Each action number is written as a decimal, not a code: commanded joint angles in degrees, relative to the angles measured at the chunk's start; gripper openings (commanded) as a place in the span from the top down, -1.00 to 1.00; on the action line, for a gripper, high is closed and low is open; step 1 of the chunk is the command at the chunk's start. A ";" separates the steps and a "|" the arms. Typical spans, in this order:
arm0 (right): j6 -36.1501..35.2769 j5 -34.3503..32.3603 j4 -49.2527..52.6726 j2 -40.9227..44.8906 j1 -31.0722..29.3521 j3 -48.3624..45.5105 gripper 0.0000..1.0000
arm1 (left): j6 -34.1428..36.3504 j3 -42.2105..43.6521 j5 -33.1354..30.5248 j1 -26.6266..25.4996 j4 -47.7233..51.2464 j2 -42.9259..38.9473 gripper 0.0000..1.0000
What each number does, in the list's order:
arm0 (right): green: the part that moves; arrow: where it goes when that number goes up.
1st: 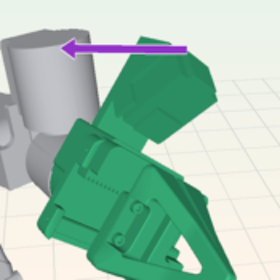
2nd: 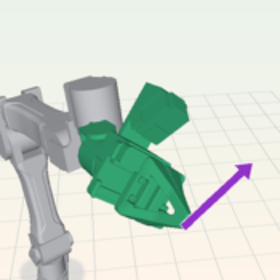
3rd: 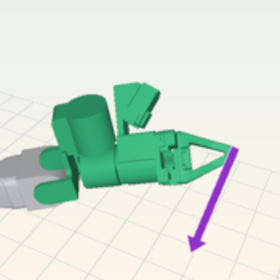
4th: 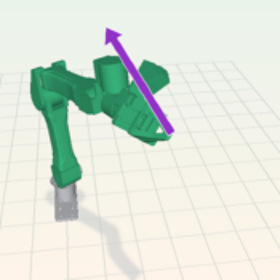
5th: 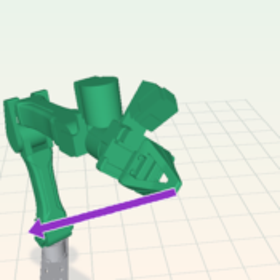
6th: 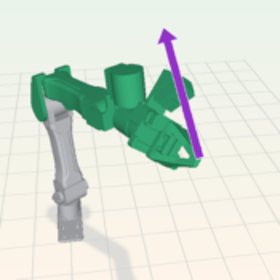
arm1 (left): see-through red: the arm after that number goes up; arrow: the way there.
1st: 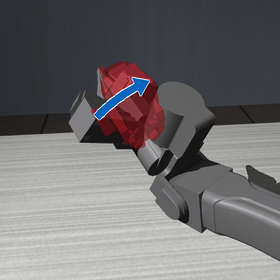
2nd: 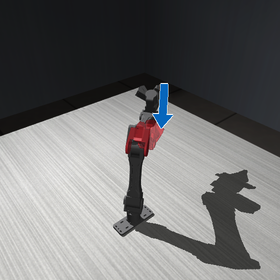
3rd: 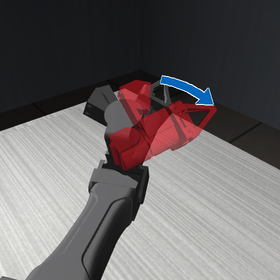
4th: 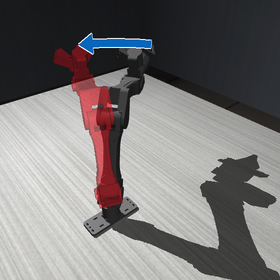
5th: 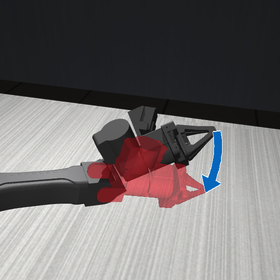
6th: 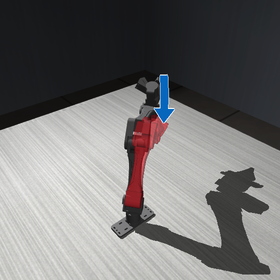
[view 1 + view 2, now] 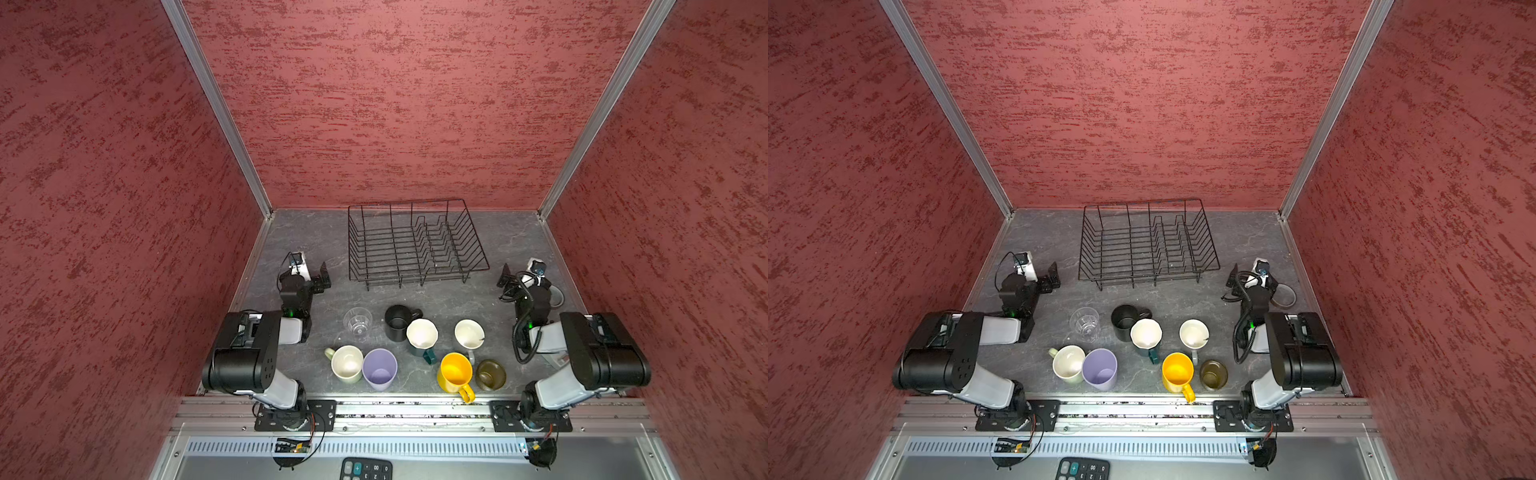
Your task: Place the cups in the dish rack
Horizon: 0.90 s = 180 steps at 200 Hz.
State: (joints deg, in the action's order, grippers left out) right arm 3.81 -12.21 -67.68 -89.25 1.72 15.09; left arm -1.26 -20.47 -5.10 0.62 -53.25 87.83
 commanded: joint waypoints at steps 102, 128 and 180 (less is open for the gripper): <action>-0.18 0.47 -0.44 0.47 0.36 0.12 -0.98 | 0.20 -0.45 -0.69 -0.17 0.34 0.15 -0.99; -0.23 0.52 -0.27 0.34 0.34 0.28 -0.98 | 0.21 -0.46 -0.65 -0.18 0.35 0.15 -0.99; -0.19 0.47 -0.35 0.39 0.34 0.20 -0.98 | 0.18 -0.53 0.08 0.23 0.51 0.15 -0.99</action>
State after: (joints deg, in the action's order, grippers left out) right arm 3.81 -12.21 -67.66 -89.25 1.72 15.09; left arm -1.26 -20.47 -5.10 0.62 -53.08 87.81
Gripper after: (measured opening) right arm 0.989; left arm 0.996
